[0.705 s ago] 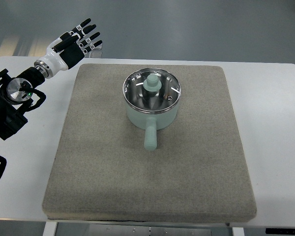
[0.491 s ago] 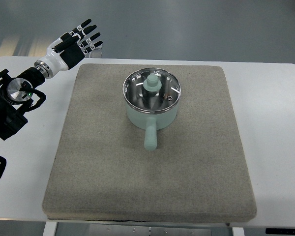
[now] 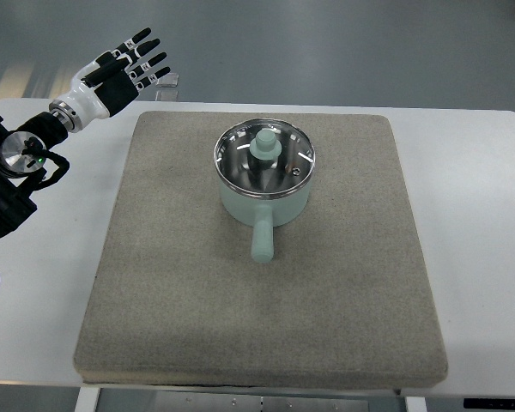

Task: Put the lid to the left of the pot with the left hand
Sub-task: 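Raise the left hand and swing it toward the saucepan lid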

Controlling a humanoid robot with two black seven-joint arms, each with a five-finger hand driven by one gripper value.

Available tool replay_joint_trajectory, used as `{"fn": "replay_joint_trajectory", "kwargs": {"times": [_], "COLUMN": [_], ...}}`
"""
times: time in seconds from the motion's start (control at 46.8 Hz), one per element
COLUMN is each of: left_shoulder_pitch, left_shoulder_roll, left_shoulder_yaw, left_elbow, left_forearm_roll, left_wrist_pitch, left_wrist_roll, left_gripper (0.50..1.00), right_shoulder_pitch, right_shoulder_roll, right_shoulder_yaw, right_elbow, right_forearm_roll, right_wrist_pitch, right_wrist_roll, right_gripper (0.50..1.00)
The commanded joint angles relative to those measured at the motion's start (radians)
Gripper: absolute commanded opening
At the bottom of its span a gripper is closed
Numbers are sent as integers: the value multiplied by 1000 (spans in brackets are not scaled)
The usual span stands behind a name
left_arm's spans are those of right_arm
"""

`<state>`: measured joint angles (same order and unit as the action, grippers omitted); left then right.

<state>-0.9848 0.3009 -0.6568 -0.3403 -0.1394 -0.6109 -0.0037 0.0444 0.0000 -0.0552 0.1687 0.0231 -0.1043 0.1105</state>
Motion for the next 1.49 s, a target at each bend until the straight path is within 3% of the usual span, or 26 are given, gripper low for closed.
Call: {"fn": "replay_joint_trajectory", "kwargs": {"times": [0.0, 0.214, 0.512, 0.747, 1.004, 1.302, 1.473], "left_shoulder_pitch": [-11, -54, -63, -107, -176, -370, -383], "left_shoulder_roll": [27, 66, 181, 204, 216, 207, 208], "left_shoulder_yaw": [0, -7, 2, 0, 8, 269, 298], "left_elbow": [1, -16, -238, -325, -419, -439, -548], "left_forearm_roll": [58, 362, 613, 871, 1138, 1207, 1273], "left_wrist_pitch": [0, 0, 0, 0, 0, 0, 0], "left_wrist_roll": [-1, -15, -65, -130, -136, -136, -137], "left_gripper": [996, 996, 994, 994, 994, 992, 990], "right_shoulder_pitch": [0, 0, 0, 0, 0, 0, 0], "right_shoulder_roll": [0, 0, 0, 0, 0, 0, 0], "right_shoulder_yaw": [0, 0, 0, 0, 0, 0, 0], "right_elbow": [0, 0, 0, 0, 0, 0, 0], "right_forearm_roll": [1, 0, 0, 0, 1, 0, 0], "right_wrist_pitch": [0, 0, 0, 0, 0, 0, 0], "right_wrist_roll": [0, 0, 0, 0, 0, 0, 0], "right_gripper": [921, 921, 921, 921, 921, 921, 921]}}
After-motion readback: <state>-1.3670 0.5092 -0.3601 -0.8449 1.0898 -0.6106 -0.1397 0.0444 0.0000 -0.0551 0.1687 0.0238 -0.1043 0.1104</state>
